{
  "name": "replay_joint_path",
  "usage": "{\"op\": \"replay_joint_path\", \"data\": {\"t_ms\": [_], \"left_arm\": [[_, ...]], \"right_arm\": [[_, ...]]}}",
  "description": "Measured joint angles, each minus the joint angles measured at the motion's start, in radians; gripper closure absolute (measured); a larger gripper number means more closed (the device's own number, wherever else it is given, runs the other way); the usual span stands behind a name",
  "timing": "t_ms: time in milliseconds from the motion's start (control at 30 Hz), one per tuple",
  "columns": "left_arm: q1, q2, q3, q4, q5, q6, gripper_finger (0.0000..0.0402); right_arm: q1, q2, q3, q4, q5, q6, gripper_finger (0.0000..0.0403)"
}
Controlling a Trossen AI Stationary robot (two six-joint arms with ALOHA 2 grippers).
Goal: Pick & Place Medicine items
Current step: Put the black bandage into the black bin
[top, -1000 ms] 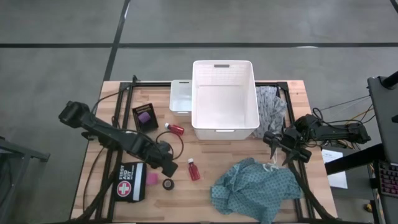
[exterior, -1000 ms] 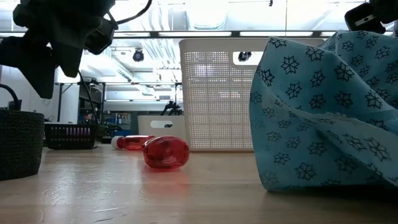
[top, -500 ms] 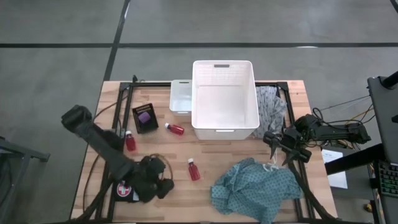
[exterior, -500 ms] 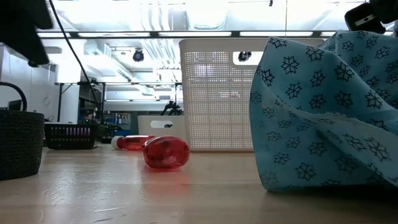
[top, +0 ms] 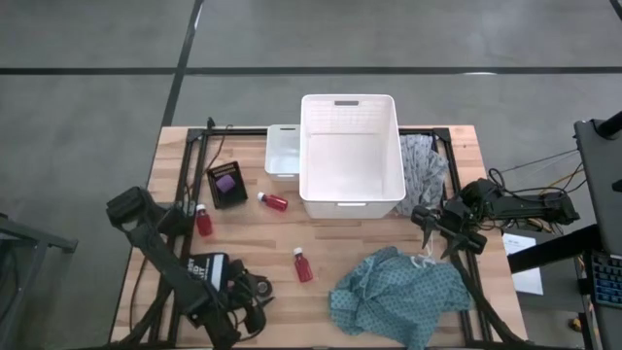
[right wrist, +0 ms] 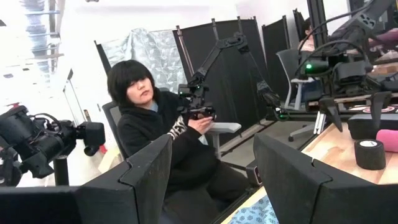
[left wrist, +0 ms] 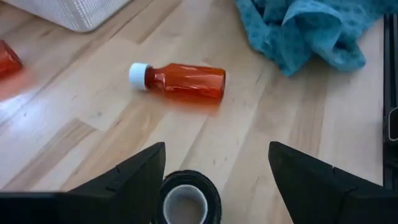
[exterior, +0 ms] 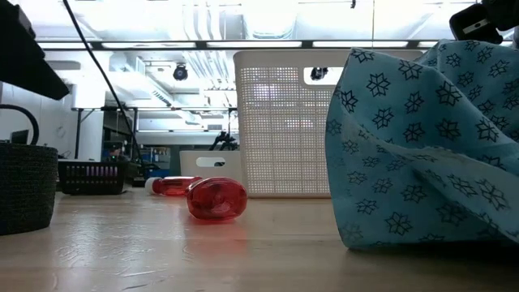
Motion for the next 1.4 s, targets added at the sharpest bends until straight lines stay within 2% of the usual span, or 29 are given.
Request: {"op": "replay_joint_path", "data": {"t_ms": [300,500,700,967,1400], "left_arm": [[-0.045,0.009,0.000,-0.050,-0.058,0.031,0.0112],[-0.090,0.010,-0.030,0.037,-0.083,0.084,0.0112],[-0.084,0.010,-0.032,0.057,-0.093,0.168,0.0110],[-0.079,0.010,-0.131,0.160,-0.092,0.121,0.0109],[-0.073,0.010,-0.197,0.188,-0.055,0.080,0.0105]], "right_arm": [[0.000,0.000,0.000,0.000,0.000,0.000,0.0179],[0.000,0.000,0.000,0.000,0.000,0.000,0.0179],[0.000,0.000,0.000,0.000,0.000,0.000,0.0179],[0.000,0.000,0.000,0.000,0.000,0.000,0.0179],[0.000,0.000,0.000,0.000,0.000,0.000,0.0179]]}}
